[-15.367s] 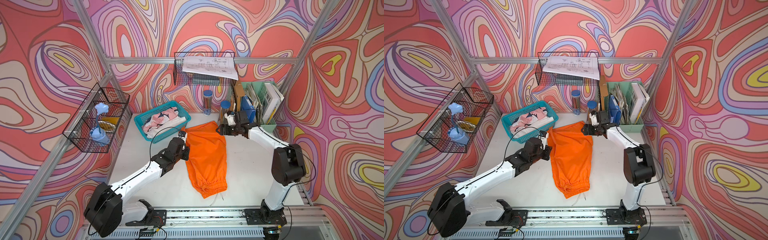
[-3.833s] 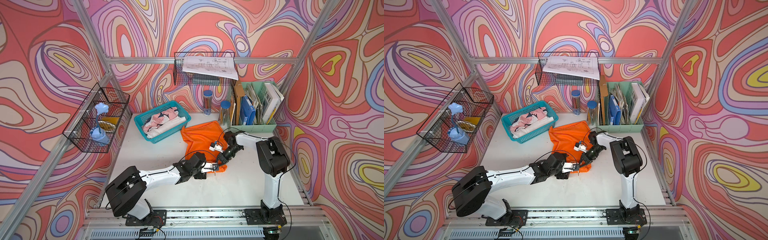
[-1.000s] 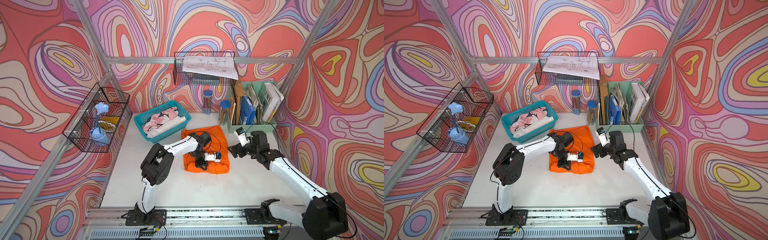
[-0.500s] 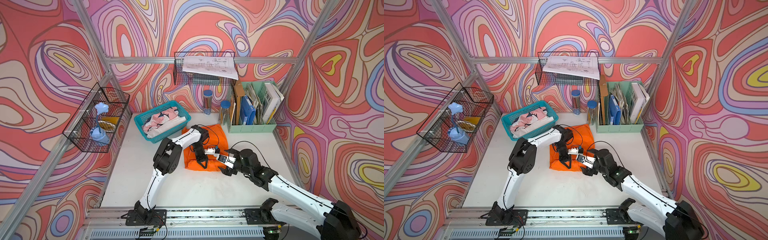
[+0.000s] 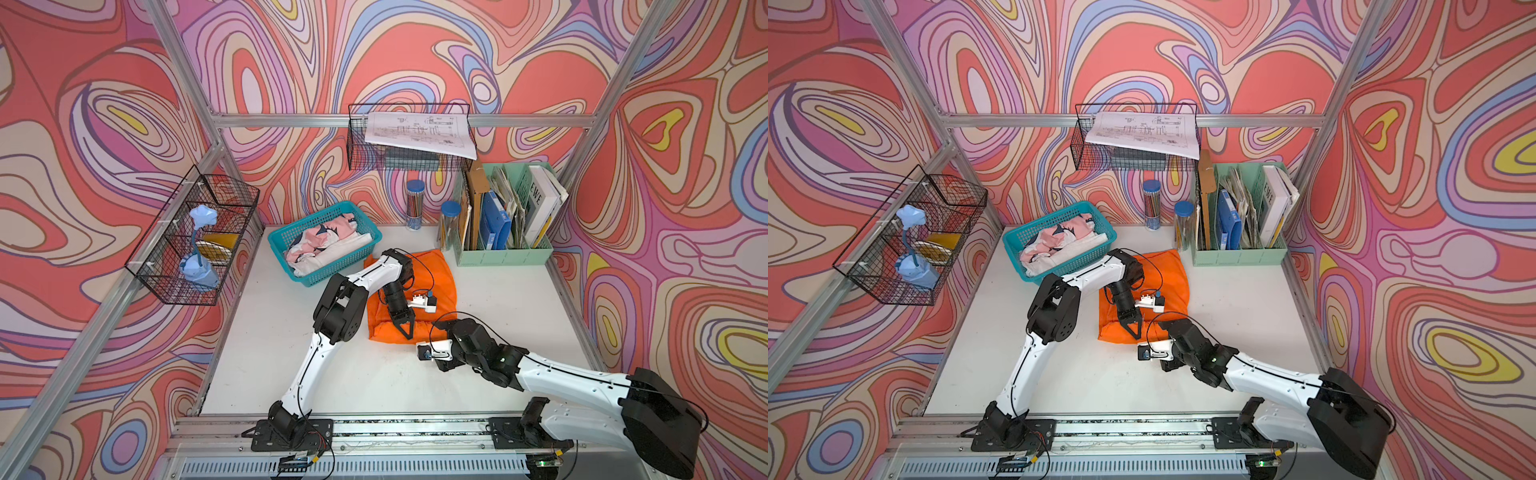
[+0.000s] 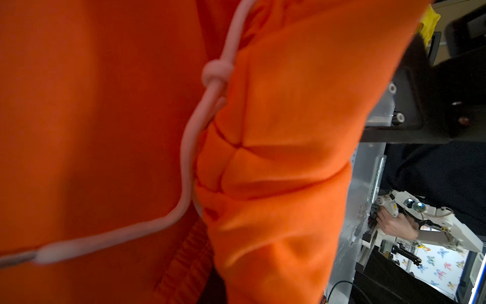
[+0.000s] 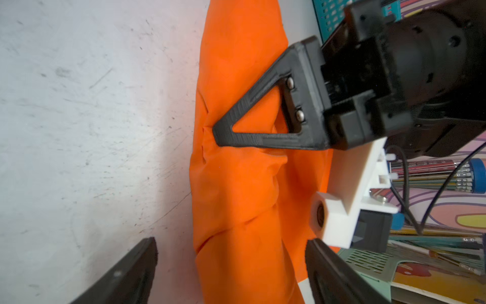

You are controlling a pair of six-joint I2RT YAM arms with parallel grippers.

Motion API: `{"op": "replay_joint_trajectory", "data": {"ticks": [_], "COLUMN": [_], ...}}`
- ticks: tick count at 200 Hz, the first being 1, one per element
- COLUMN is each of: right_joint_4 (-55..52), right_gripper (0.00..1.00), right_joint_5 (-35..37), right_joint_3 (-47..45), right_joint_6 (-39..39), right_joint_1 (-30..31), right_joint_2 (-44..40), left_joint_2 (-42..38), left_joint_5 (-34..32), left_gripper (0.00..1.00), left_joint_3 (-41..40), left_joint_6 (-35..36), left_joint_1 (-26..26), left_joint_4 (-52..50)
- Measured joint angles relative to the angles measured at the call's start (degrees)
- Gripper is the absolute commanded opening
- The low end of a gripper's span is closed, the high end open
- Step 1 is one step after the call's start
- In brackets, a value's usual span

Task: Roll up the shorts
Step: Roll the shorts at the center of the board.

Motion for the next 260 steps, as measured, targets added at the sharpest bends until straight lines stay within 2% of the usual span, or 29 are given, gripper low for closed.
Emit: {"op": "replay_joint_trajectory", "data": {"ticks": [40,85,97,120,124,133,138,151,154,156,158,190,224,260], "right_joint_4": [3.7,7.8,8.6,9.4,9.6,9.8,10.0,10.2,10.2,10.2,10.2,6.5,-0.4,-12.8], "right_gripper": [0.82,0.57,0.45,0.16,0.00,0.00,0.00,0.00,0.00,0.00,0.00,0.00,0.00,0.00], "right_joint_5": [1.0,2.8,3.3,3.6,3.6,3.4,3.3,2.4,2.2,1.8,1.6,-4.2,-11.9,-22.6], "right_joint_3": [0.0,0.1,0.1,0.1,0.2,0.2,0.2,0.2,0.2,0.2,0.2,1.4,5.1,15.0], "right_joint_6": [-1.1,-1.6,-1.8,-0.7,-0.8,-0.1,0.2,1.2,1.3,1.7,1.8,5.2,9.2,12.8], "right_joint_1": [0.1,0.1,0.1,0.1,0.1,0.0,-0.1,-0.4,-0.6,-0.7,-0.9,-4.9,-11.8,-17.8], "right_joint_2": [7.6,11.5,12.1,13.1,13.2,13.2,13.2,13.2,13.2,13.1,13.1,11.3,9.8,12.7], "left_joint_2": [0.9,1.0,1.0,1.0,0.9,0.3,-0.3,-2.9,-3.7,-4.2,-4.8,-16.7,-30.8,-40.7], "left_joint_5": [0.2,0.2,0.2,0.2,0.3,0.4,0.5,0.3,0.3,0.3,0.4,-2.0,-5.5,-12.0], "left_gripper": [0.03,0.05,0.07,0.10,0.12,0.19,0.29,0.70,0.86,0.94,0.98,0.99,0.99,0.99], "left_joint_3": [0.5,0.5,0.5,0.2,0.0,-1.1,-2.1,-5.8,-6.8,-7.4,-8.3,-20.0,-33.9,-38.5], "left_joint_6": [-0.5,-0.8,-0.8,-0.9,-0.9,-0.8,-0.8,-0.6,-0.8,-0.8,-0.8,-1.7,-5.9,-14.3], "left_joint_1": [0.0,0.0,0.0,0.0,0.0,0.0,0.0,0.0,0.0,0.0,0.0,-0.2,2.7,6.0], "left_joint_4": [-2.3,-2.5,-2.7,-2.6,-2.5,-1.9,-1.4,1.8,2.5,3.0,3.7,16.2,33.2,48.4]}}
